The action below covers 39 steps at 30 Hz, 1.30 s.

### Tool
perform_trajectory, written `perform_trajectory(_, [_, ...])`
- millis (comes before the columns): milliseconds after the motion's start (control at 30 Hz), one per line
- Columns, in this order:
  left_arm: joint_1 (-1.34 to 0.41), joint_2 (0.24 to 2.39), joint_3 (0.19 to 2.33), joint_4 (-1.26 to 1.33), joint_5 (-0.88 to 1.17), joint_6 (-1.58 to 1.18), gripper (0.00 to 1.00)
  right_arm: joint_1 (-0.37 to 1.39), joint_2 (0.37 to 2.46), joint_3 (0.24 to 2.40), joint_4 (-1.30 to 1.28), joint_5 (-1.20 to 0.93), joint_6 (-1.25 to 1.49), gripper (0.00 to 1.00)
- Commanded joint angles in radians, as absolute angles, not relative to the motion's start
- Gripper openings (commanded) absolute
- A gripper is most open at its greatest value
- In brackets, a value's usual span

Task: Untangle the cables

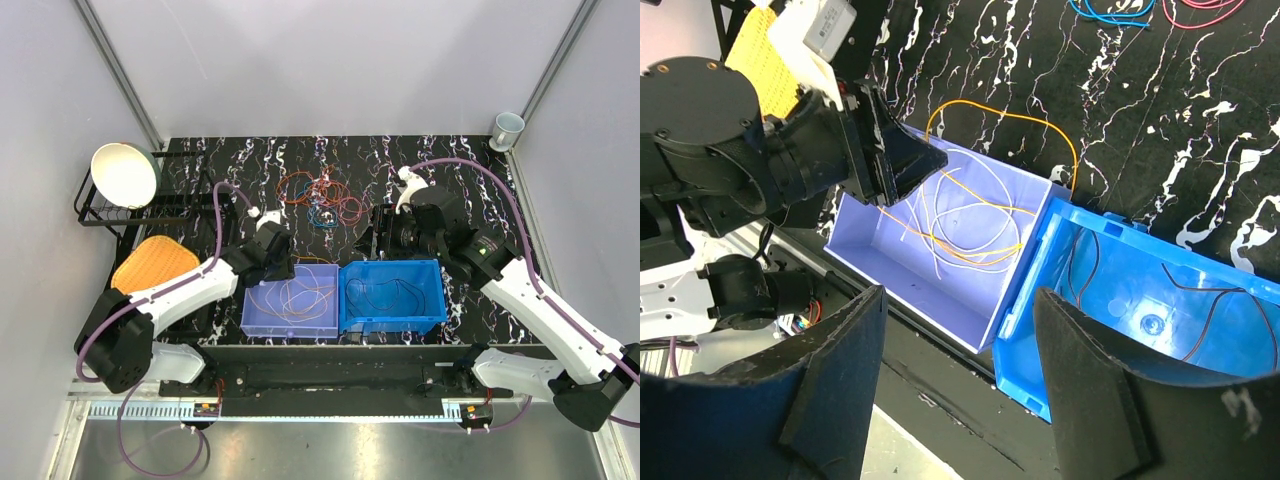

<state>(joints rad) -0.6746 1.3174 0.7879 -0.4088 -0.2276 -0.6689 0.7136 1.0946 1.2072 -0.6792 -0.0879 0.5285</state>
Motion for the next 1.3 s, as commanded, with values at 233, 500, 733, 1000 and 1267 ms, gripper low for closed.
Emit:
perform_trajectory(233, [-0.669,1.327,0.770,-0.273,-0.195,-0.675,0.40,0.713,1.101,1.210,-0.669,-0.078,0.518,0.66])
perform_trajectory(500, [-0.669,1.327,0.782,-0.267,-0.178,-0.673,0.06,0.713,1.104,1.207,-0.669,-0.081,0.523,0.65])
perform_trajectory(733, [-0.670,1.241,0.776,-0.324,-0.161,-0.670,0.00,0.715,1.095,1.204,-0.669,-0.084,0.534,0.65])
perform_trajectory(1000, [-0.670,1.045,0.785,-0.396,-0.120,-0.566,0.00,0.715,1.077,1.197,-0.664,-0.095,0.551,0.64])
perform_trajectory(1267, [-0.673,0.864,0.759,-0.417,-0.019,-0.499,0.00,0.715,1.063,1.186,-0.657,-0.110,0.574,0.64])
